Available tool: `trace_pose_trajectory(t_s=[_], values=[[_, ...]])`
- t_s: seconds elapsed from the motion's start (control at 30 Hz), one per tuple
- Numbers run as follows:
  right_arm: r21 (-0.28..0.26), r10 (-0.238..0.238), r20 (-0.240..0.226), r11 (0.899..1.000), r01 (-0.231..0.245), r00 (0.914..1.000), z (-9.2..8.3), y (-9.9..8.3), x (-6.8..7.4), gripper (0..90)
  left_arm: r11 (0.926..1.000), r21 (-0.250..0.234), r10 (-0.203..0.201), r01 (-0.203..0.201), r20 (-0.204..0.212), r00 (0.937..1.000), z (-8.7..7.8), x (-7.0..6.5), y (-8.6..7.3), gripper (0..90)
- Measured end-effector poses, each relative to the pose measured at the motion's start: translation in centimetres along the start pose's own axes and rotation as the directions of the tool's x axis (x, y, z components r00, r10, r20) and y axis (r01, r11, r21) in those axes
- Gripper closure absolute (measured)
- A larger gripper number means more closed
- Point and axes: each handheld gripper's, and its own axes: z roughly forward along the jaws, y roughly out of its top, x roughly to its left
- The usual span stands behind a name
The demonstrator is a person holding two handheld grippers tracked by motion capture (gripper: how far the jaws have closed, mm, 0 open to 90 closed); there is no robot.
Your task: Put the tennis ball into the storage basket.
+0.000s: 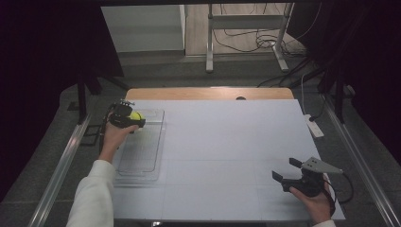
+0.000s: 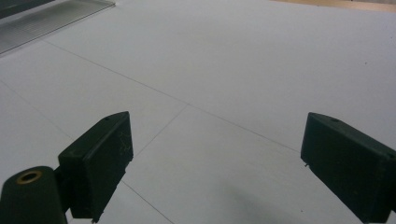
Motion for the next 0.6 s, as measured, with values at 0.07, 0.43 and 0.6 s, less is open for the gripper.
trace_pose_trajectory(t_s=[0.07, 0.43, 0.6], values=[[0.0, 0.001, 0.001, 1.0, -0.001, 1.0, 0.0, 0.0, 0.0, 9.4, 1.0, 0.009, -0.002, 0.002, 0.003, 1.0, 0.2, -0.1, 0.0, 26.7], [0.001, 0.008, -0.003, 1.0, -0.008, 1.0, 0.0, -0.1, -0.1, 9.4, 0.9986, 0.052, 0.013, -0.012, -0.011, 0.9998, 1.1, -0.3, 0.0, 26.6], [0.002, 0.007, -0.003, 1.0, -0.007, 1.0, 0.0, -0.1, -0.1, 9.3, 0.9979, 0.062, 0.015, -0.014, -0.013, 0.9998, 1.2, -0.4, 0.0, 26.5]])
